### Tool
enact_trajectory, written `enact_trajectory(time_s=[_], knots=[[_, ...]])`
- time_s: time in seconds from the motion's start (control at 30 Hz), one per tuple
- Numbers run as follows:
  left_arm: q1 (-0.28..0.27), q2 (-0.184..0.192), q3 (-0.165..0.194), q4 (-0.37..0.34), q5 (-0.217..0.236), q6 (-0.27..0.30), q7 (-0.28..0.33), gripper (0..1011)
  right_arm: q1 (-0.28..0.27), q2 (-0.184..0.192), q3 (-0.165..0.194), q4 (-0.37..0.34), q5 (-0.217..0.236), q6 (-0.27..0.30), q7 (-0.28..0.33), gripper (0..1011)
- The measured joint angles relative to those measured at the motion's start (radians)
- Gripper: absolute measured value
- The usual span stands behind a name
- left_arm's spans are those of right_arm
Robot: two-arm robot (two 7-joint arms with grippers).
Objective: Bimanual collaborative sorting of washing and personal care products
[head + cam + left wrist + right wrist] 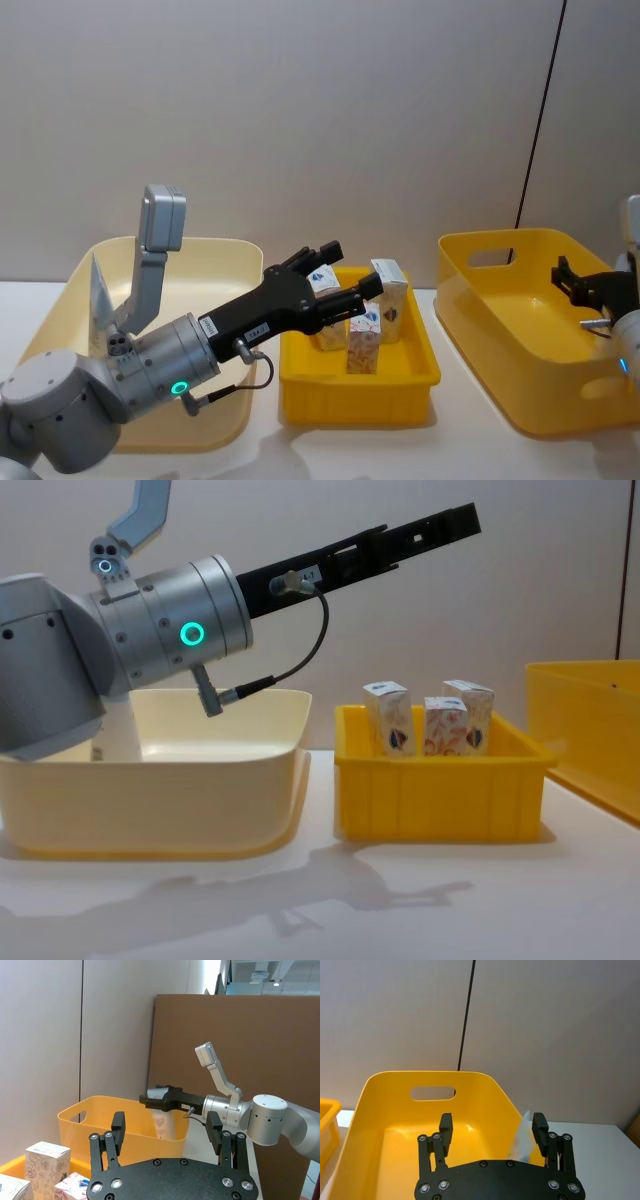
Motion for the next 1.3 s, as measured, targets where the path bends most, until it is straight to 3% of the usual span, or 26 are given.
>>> enact_trajectory(time_s=[0.07,0.7,0.9,1.3], knots=[[0.0,0.0,0.0,0.0,0.0,0.0,0.0,1002,0.002,-0.001,-0.001,0.002,-0.001,-0.002,0.001,1001],[0.0,0.0,0.0,0.0,0.0,0.0,0.0,1002,0.002,-0.006,0.003,-0.001,-0.001,-0.019,0.012,1001],[0.0,0.0,0.0,0.0,0.0,0.0,0.0,1002,-0.01,-0.007,0.013,-0.022,0.011,-0.055,0.033,1001],[0.0,0.0,0.0,0.0,0.0,0.0,0.0,1002,-0.056,-0.013,0.048,-0.111,0.079,-0.165,0.121,1001]])
